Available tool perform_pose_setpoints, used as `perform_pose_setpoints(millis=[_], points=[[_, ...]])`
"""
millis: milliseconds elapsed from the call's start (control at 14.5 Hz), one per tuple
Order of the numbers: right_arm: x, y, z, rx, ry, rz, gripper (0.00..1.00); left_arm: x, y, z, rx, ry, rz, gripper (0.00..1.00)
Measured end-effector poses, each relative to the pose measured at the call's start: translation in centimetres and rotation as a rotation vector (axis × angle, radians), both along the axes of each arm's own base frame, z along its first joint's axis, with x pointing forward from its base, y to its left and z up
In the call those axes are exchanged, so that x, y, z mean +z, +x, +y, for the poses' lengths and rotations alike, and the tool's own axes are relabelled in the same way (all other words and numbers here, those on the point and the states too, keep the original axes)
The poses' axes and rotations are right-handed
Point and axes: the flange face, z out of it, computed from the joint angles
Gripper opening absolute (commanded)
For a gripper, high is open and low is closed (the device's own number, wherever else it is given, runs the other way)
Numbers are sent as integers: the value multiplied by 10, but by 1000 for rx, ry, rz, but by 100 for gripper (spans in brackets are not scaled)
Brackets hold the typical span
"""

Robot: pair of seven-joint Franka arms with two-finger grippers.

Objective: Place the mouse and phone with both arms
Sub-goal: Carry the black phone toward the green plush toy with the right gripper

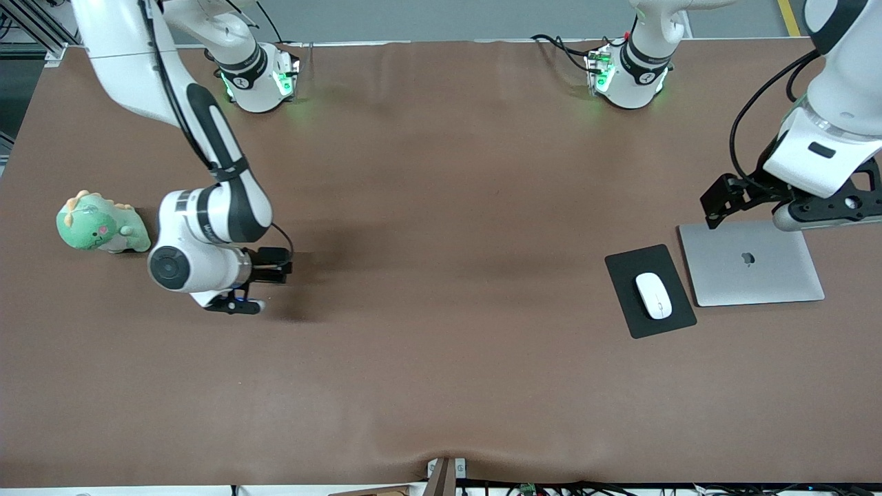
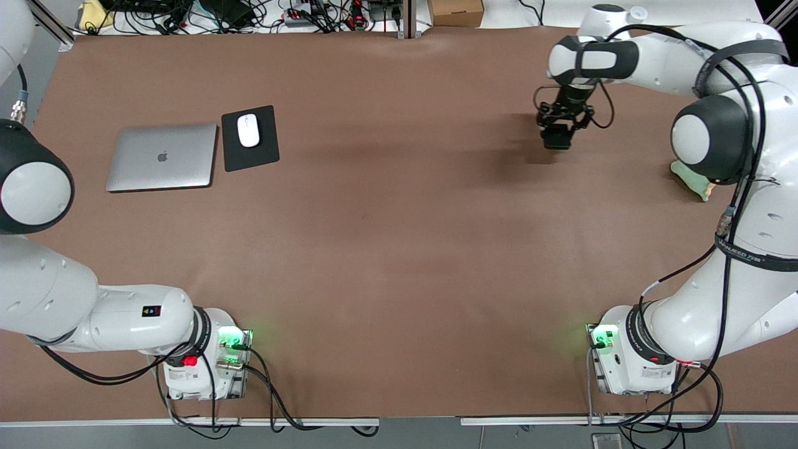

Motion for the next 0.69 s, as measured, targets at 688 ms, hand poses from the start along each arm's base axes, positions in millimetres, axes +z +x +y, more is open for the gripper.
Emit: perform_pose_setpoints(millis=[688], points=[[-19,-41,-114,61,-12,-7,0,4,-20,33,-47,-14,20,100]])
